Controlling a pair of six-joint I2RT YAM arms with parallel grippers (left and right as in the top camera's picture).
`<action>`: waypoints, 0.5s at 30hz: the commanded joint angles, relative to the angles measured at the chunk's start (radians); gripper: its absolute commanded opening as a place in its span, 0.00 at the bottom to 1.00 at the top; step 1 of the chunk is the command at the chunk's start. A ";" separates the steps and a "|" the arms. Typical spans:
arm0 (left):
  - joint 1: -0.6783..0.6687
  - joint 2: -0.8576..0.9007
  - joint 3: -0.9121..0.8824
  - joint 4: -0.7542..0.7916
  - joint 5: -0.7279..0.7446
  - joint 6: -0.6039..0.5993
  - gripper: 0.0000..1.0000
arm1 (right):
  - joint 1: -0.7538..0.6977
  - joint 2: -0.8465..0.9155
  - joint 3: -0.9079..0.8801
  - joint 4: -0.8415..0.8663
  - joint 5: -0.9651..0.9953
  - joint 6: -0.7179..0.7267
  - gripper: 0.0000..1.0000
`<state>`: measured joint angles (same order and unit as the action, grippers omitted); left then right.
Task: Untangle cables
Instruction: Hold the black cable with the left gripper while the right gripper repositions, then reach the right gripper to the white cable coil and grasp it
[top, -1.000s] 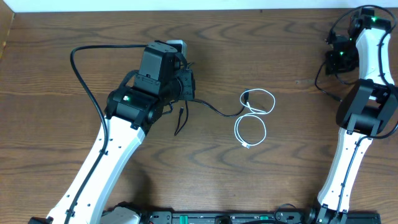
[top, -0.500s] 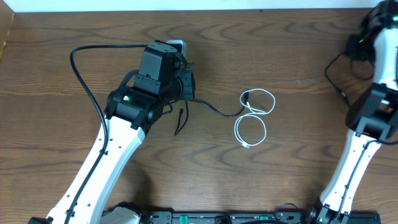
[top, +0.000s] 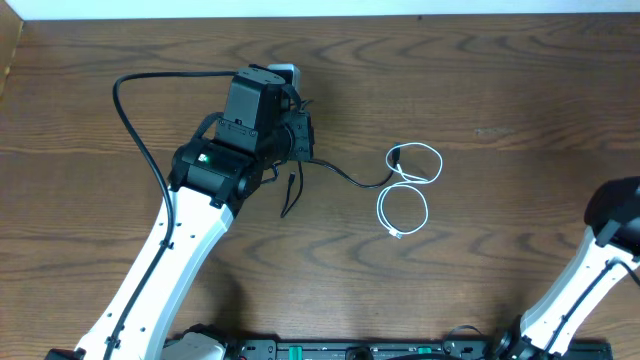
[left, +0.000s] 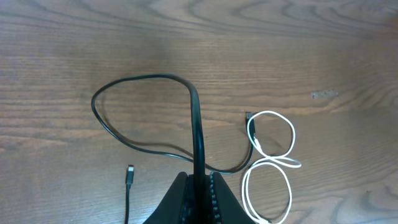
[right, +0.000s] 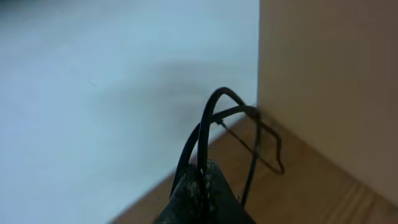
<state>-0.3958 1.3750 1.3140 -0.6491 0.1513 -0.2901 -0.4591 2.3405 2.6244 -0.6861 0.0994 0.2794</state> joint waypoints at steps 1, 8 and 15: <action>-0.003 0.004 0.006 0.007 -0.005 0.009 0.09 | 0.006 0.109 -0.020 -0.034 0.037 0.011 0.01; -0.003 0.006 0.006 0.018 -0.005 0.009 0.09 | 0.005 0.220 -0.020 -0.107 0.037 0.011 0.31; -0.003 0.029 0.005 0.018 -0.005 0.009 0.09 | 0.005 0.180 -0.019 -0.187 -0.021 -0.011 0.99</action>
<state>-0.3958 1.3819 1.3140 -0.6312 0.1516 -0.2905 -0.4587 2.5759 2.5980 -0.8455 0.1169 0.2810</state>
